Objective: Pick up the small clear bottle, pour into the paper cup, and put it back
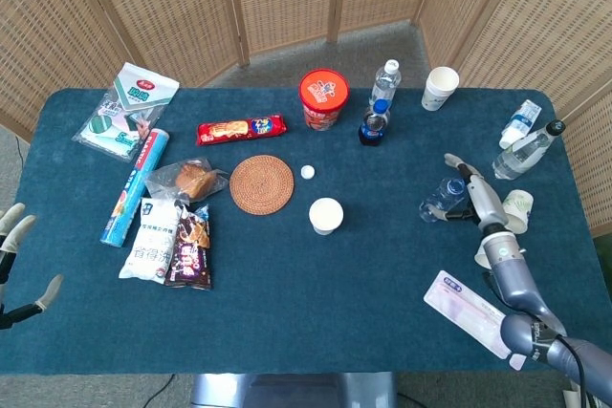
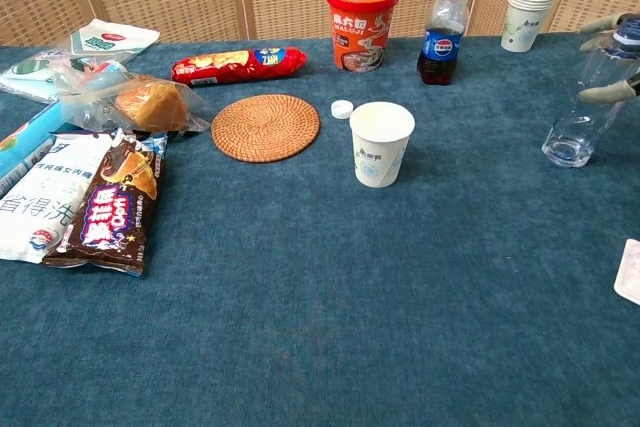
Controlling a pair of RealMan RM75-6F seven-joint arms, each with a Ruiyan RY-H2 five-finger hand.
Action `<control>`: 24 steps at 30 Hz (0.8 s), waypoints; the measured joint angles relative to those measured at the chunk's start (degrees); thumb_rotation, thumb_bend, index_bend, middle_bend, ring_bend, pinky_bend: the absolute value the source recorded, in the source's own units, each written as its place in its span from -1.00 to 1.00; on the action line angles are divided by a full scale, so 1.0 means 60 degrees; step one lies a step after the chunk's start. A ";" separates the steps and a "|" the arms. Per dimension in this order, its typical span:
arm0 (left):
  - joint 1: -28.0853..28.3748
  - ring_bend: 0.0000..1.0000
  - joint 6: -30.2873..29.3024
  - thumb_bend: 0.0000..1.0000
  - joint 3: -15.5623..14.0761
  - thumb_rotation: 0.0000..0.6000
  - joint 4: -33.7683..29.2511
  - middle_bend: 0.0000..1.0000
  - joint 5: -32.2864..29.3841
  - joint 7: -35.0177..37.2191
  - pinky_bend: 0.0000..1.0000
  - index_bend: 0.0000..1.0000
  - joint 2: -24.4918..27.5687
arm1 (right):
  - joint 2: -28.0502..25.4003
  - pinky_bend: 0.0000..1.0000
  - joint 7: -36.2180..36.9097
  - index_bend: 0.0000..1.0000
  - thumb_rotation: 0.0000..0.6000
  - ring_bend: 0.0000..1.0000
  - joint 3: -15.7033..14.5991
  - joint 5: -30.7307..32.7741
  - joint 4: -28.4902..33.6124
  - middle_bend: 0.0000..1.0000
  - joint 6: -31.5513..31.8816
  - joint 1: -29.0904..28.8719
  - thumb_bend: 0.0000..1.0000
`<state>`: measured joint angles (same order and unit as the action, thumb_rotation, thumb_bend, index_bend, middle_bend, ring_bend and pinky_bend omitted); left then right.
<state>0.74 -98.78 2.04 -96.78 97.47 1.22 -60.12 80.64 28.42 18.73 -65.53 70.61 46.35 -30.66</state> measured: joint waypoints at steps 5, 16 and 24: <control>-0.0001 -1.00 0.0037 -0.24 -0.0008 0.24 0.0035 -0.86 -0.0031 0.0021 -0.91 -0.85 -0.0022 | -0.0295 -1.00 -0.0171 -1.00 0.93 -1.00 0.0012 0.0085 0.0248 -0.84 -0.0089 -0.0049 -0.49; 0.0039 -1.00 0.0088 -0.24 0.0021 0.23 0.0087 -0.86 -0.0055 0.0066 -0.91 -0.85 -0.0042 | -0.0916 -1.00 -0.0556 -1.00 0.93 -1.00 -0.0031 0.0235 0.0835 -0.90 -0.0151 -0.0069 -0.48; 0.0068 -1.00 0.0093 -0.24 0.0043 0.23 0.0153 -0.86 -0.0052 0.0106 -0.91 -0.85 -0.0091 | -0.1403 -1.00 -0.0506 -1.00 0.83 -1.00 0.0085 0.0228 0.1448 -0.91 -0.0022 -0.0042 -0.48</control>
<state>1.15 -98.22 2.30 -95.87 97.16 1.85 -60.67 72.22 25.38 19.24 -64.16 79.30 46.22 -30.91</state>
